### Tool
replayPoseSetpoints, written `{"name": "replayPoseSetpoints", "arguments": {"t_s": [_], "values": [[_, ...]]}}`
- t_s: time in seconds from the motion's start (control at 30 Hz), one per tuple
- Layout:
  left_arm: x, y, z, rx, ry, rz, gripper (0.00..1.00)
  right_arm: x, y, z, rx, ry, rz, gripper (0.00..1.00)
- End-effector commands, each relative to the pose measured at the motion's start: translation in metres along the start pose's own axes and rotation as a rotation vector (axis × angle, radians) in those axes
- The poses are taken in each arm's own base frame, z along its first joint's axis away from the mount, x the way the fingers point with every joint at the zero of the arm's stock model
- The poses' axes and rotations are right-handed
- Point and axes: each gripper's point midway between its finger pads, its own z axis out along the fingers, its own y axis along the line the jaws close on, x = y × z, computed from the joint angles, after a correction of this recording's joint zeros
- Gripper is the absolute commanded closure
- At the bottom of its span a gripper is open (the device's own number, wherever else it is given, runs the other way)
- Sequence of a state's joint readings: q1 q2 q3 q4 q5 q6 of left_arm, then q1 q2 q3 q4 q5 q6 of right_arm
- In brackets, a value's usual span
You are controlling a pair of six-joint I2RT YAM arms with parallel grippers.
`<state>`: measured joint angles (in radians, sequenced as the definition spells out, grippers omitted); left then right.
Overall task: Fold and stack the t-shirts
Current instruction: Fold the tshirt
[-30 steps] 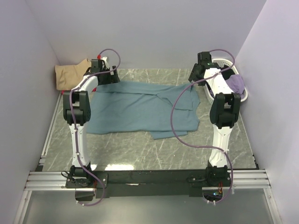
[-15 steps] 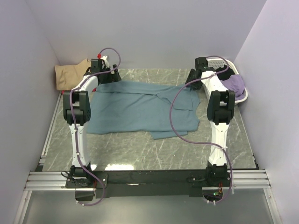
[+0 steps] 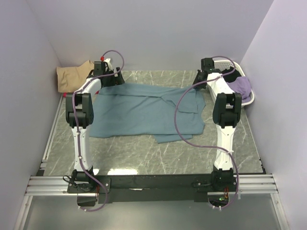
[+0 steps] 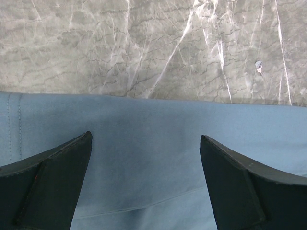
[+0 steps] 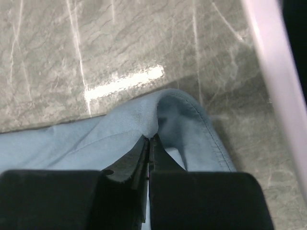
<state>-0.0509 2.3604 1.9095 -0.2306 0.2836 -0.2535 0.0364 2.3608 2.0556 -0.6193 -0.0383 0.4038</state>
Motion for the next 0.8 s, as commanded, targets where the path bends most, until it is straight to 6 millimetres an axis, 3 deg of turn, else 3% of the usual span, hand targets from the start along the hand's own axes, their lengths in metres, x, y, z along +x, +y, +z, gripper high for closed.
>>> {"name": "replayPoseSetpoints", "arguments": {"t_s": [0.0, 0.17, 0.3, 0.4, 0.53, 0.6, 0.7, 0.77], "values": [[-0.015, 0.001, 0.0, -0.002, -0.05, 0.009, 0.01, -0.036, -0.006, -0.016, 0.032, -0.111, 0.017, 1.0], [-0.017, 0.011, 0.002, -0.026, -0.058, -0.005, 0.0, -0.042, -0.032, -0.023, 0.175, -0.157, 0.034, 1.0], [-0.022, 0.019, -0.001, -0.035, -0.076, -0.018, 0.01, -0.044, -0.029, -0.015, 0.157, -0.14, 0.023, 0.67], [-0.029, 0.013, -0.009, -0.021, -0.102, -0.018, 0.01, -0.051, -0.024, -0.032, 0.128, -0.203, 0.017, 0.42], [-0.05, 0.002, -0.034, -0.023, -0.166, -0.01, 0.01, -0.058, -0.017, -0.085, 0.111, -0.294, -0.009, 0.37], [-0.056, -0.007, -0.044, -0.028, -0.185, 0.011, 0.01, -0.053, -0.009, -0.101, 0.078, -0.292, -0.019, 0.36], [-0.061, -0.022, -0.061, -0.051, -0.19, 0.054, 0.01, -0.035, 0.01, -0.125, -0.011, -0.258, -0.047, 0.37], [-0.058, -0.037, -0.071, -0.04, -0.181, 0.066, 0.01, -0.014, 0.017, -0.126, -0.038, -0.205, -0.076, 0.37]]}}
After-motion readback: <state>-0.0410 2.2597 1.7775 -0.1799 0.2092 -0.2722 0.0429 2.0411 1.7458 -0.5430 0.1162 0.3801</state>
